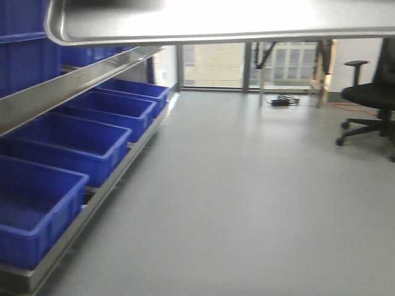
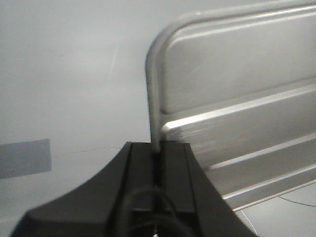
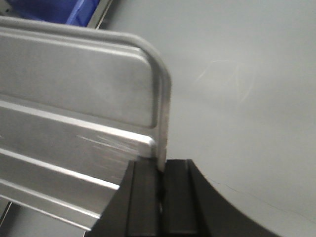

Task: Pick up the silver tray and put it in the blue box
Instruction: 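Carry the tray in both grippers while the base turns away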

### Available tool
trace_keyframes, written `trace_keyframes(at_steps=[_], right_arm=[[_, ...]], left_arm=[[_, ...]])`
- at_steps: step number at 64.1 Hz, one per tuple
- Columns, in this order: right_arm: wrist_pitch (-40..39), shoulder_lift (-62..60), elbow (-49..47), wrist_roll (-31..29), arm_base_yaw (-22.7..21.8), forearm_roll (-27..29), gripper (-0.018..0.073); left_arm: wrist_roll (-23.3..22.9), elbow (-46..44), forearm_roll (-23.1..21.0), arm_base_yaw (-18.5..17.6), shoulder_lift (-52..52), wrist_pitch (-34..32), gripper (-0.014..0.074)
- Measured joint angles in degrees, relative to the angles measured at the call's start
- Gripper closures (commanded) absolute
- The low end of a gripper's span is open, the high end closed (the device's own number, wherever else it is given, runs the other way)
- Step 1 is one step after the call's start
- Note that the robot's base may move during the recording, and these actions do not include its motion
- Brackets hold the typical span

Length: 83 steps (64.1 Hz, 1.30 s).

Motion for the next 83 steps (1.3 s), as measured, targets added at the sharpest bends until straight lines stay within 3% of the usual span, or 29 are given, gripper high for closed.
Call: trace_keyframes(at_steps=[83], right_arm=[[0.1, 0.0, 0.0, 0.0, 0.0, 0.0, 0.0503]], left_arm=[[0.0, 0.0, -0.1, 0.0, 0.0, 0.1, 0.0700]])
